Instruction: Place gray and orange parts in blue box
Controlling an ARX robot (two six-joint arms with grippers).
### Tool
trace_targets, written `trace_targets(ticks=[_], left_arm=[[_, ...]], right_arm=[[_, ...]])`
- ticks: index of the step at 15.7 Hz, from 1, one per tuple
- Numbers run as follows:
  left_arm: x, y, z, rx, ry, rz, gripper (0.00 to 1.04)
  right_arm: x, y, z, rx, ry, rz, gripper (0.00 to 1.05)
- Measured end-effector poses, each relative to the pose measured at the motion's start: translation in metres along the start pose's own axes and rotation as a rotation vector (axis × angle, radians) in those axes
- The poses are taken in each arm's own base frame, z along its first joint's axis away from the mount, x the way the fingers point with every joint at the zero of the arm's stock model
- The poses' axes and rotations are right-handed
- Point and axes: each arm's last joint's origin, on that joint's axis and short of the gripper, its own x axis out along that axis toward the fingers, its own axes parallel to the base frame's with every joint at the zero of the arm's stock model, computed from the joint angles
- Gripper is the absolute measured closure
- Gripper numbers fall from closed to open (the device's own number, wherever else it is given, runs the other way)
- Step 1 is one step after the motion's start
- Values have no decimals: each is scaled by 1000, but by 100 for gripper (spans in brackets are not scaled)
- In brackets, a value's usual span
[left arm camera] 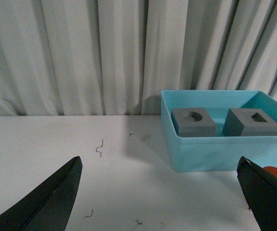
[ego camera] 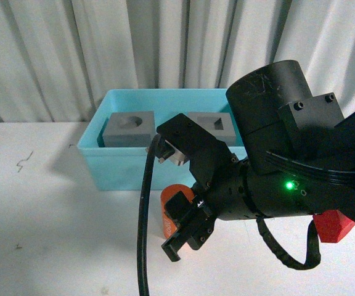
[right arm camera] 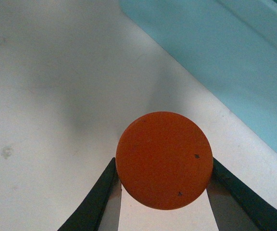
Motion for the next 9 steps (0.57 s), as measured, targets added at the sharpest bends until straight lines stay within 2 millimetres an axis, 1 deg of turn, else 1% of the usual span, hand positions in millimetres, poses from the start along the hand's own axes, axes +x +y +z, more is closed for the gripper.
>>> trace_targets(ticks=[1, 2, 3, 4, 5, 6, 7, 8, 9], left_arm=[[0, 0, 0, 0, 0, 0, 7], [0, 0, 0, 0, 0, 0, 7], [0, 0, 0, 0, 0, 0, 7], [0, 0, 0, 0, 0, 0, 7], [0, 0, 0, 0, 0, 0, 7], [0, 0, 0, 0, 0, 0, 7], [0, 0, 0, 0, 0, 0, 7], [0, 0, 0, 0, 0, 0, 7], [0, 0, 0, 0, 0, 0, 7]], right_arm=[[-4, 1, 2, 1, 1, 3, 60], [-13, 1, 7, -4, -19, -2, 60], [-26, 1, 19, -2, -65, -15, 60], [-49, -3, 41, 4, -162, -45, 60], [-81, -10, 68, 6, -290, -85, 60], [-115, -23, 99, 7, -432, -168, 60], [-144, -41, 127, 13, -561, -265, 60], [-159, -58, 145, 39, -629, -363, 60], [-156, -73, 150, 89, -637, -449, 60]])
